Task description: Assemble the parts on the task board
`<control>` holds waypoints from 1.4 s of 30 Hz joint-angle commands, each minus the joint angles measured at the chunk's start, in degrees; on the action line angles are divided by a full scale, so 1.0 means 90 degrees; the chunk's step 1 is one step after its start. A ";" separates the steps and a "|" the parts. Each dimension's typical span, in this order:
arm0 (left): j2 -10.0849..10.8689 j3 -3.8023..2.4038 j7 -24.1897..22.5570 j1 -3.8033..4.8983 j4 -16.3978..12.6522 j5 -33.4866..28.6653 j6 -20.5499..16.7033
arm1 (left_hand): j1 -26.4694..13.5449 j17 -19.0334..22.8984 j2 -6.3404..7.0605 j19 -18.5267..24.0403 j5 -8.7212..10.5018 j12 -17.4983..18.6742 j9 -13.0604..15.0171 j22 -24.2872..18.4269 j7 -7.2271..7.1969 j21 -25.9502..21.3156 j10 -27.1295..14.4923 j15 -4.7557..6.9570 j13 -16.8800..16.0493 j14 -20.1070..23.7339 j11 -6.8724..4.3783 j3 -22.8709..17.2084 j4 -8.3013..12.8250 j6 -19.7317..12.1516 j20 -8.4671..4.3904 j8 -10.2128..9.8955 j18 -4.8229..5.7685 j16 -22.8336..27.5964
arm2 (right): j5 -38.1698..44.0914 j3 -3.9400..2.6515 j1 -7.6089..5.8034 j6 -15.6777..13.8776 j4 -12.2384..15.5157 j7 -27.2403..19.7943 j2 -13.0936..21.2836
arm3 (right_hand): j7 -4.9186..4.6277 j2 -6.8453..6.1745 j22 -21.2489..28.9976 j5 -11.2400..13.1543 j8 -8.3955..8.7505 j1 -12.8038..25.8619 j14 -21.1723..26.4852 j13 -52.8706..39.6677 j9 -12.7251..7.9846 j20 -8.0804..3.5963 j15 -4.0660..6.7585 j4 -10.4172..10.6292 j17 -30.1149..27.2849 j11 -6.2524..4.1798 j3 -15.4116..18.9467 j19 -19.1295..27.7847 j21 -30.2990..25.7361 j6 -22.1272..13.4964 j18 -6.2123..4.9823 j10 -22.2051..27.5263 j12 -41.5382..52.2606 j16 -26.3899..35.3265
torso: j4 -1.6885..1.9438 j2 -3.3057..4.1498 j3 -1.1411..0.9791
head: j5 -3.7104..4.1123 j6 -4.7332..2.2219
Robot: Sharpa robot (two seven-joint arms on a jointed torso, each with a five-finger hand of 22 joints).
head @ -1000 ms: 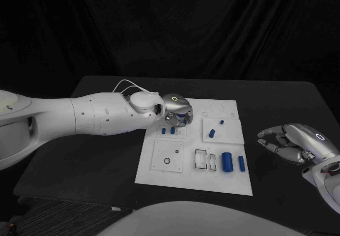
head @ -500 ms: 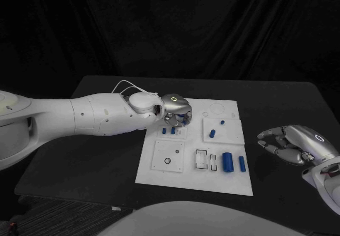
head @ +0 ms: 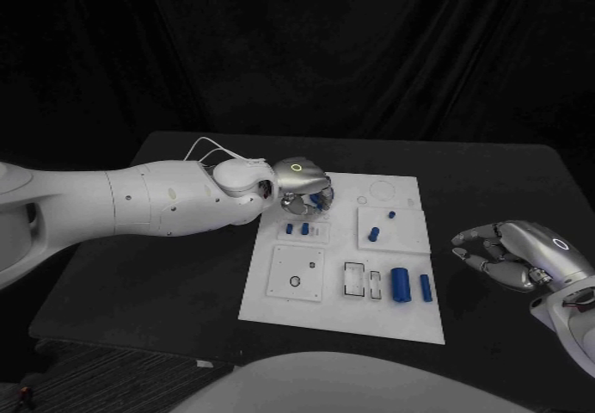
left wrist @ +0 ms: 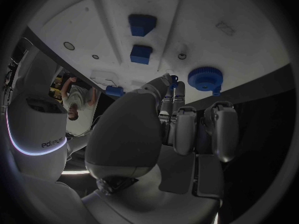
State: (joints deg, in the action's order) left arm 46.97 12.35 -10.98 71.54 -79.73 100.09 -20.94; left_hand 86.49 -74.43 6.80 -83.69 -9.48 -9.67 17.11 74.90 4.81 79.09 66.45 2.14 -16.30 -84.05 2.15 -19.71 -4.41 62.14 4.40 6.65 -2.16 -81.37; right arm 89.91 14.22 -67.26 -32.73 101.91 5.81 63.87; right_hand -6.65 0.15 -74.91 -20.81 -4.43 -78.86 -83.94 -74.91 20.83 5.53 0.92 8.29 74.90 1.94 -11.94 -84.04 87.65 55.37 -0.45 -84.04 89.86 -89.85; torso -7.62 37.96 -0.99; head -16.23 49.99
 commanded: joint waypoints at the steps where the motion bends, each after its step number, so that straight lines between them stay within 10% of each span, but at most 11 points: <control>1: 0.0085 -0.0007 -0.0184 0.0085 -0.0069 -0.0026 -0.0317 | -0.0061 0.0011 -0.0018 -0.0014 0.0038 0.0059 -0.0013 0.1304 -0.0045 -0.0015 0.0104 0.0034 0.0016 -0.0005 -0.0100 -0.0008 -0.0020 0.0004 -0.0011 -0.0023 -0.0044 0.0013 | 0.0018 -0.0002 0.0018 0.0049 -0.0004 0.0053 0.0010 | 0.0008 -0.0037 -0.1560 -0.0019 -0.0023 0.0024 -0.0673 -0.1677 0.0007 -0.0045 0.0042 -0.0002 0.1677 0.0008 -0.0043 -0.0433 -0.0024 0.0057 -0.0038 -0.0662 0.0016 -0.0017 | 0.0000 0.0008 0.0000 | -0.0028 0.0001; 14: 0.0345 -0.0004 -0.0385 0.0140 -0.0211 -0.0380 0.0126 | -0.0046 0.0047 -0.0014 -0.0001 0.0071 0.0154 -0.0017 0.1301 -0.0089 -0.0029 0.0087 0.0070 0.0053 0.0013 -0.0132 -0.0032 -0.0017 0.0028 -0.0041 -0.0035 -0.0046 0.0033 | 0.0018 -0.0002 0.0019 0.0079 0.0001 0.0068 0.0027 | 0.0008 -0.0037 -0.1560 -0.0019 -0.0023 0.0024 -0.0673 -0.1677 0.0007 -0.0045 0.0042 -0.0002 0.1677 0.0008 -0.0043 -0.0433 -0.0024 0.0057 -0.0038 -0.0662 0.0016 -0.0017 | 0.0007 0.0018 0.0009 | -0.0018 0.0001; 42: 0.0373 -0.0001 -0.0173 -0.0071 -0.0069 -0.0402 0.0245 | -0.0043 0.0145 0.0008 0.0042 0.0121 0.0198 -0.0032 0.1283 -0.0080 -0.0094 0.0103 0.0063 0.0065 0.0065 -0.0121 -0.0045 -0.0015 -0.0006 -0.0045 -0.0073 -0.0058 0.0091 | 0.0018 -0.0002 0.0076 0.0113 0.0000 0.0069 0.0040 | 0.0009 -0.0035 -0.1557 -0.0015 -0.0021 0.0027 -0.0673 -0.1677 0.0006 -0.0046 0.0043 0.0000 0.1677 0.0005 -0.0049 -0.0427 -0.0032 0.0061 -0.0040 -0.0662 0.0016 -0.0017 | -0.0004 0.0009 0.0007 | -0.0039 0.0001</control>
State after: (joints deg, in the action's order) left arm 50.32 12.38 -12.81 71.02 -80.31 96.89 -19.14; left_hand 86.47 -73.20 6.83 -83.47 -8.60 -7.86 16.89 74.90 4.09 78.51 66.77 2.55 -15.61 -83.64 1.58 -19.86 -4.59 62.44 4.18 6.27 -2.17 -80.75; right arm 89.90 14.22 -66.72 -31.96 101.84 5.85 64.16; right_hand -6.45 0.15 -74.94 -20.81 -4.43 -78.86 -83.94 -74.91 20.83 5.53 0.92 8.29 74.90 1.94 -11.94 -84.04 87.65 55.57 -0.45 -84.04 89.85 -89.85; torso -7.65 38.02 -0.91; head -16.59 49.99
